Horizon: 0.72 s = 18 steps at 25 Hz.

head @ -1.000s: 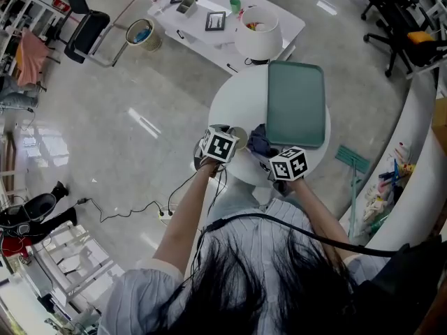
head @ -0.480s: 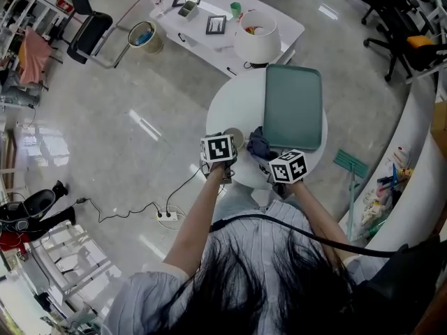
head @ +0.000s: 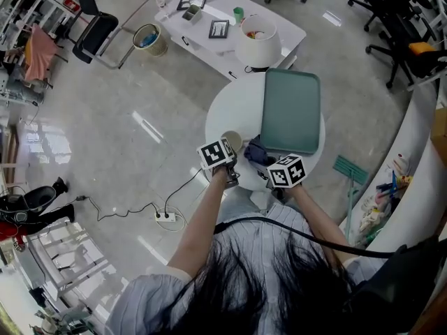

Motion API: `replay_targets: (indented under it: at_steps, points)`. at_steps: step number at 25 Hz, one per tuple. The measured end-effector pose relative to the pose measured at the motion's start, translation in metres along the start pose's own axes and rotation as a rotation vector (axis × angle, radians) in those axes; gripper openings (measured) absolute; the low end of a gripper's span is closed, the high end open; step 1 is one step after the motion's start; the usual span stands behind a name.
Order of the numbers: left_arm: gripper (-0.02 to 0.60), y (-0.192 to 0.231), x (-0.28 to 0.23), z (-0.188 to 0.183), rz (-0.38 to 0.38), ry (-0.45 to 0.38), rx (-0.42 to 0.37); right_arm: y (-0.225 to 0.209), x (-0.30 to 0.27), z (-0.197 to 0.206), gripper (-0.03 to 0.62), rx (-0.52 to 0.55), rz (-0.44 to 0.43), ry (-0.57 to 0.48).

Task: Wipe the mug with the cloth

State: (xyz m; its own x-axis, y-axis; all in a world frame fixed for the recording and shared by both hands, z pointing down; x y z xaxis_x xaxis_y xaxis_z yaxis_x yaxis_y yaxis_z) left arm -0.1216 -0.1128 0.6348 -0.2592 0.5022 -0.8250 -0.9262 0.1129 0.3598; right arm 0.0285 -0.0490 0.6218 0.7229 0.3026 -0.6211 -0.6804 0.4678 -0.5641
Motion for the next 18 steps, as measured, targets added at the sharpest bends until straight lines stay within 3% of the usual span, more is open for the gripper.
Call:
replay_targets:
  at_steps: [3,7,15,18]
  points:
    - [0.058,0.002,0.001,0.006,0.002,-0.011,0.064,0.002,0.005,0.002,0.080,-0.007,-0.022,-0.001]
    - [0.058,-0.002,0.002,0.003,0.039,-0.011,0.055,0.002,0.013,0.003,0.080,0.001,-0.031,-0.003]
    - [0.060,-0.027,0.027,-0.018,0.035,-0.113,-0.129,-0.002,0.035,-0.006,0.080,-0.011,-0.059,-0.068]
    - [0.060,-0.039,0.038,-0.014,0.044,-0.138,-0.164,0.000,0.044,-0.010,0.080,-0.019,-0.080,-0.078]
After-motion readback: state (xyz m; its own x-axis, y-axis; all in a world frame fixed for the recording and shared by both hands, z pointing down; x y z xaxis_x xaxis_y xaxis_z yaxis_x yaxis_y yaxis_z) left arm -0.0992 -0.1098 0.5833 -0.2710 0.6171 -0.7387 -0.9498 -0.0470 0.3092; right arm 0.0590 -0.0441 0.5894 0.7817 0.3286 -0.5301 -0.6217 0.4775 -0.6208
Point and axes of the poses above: the fingertips, and each gripper's own axes: x backward along the fingers, y to its left, z out of its underside, the point moved 4 cm from there along x, backward along the fingers, and after that the axes turned 9 degrees about z, right-handed, at the moved point
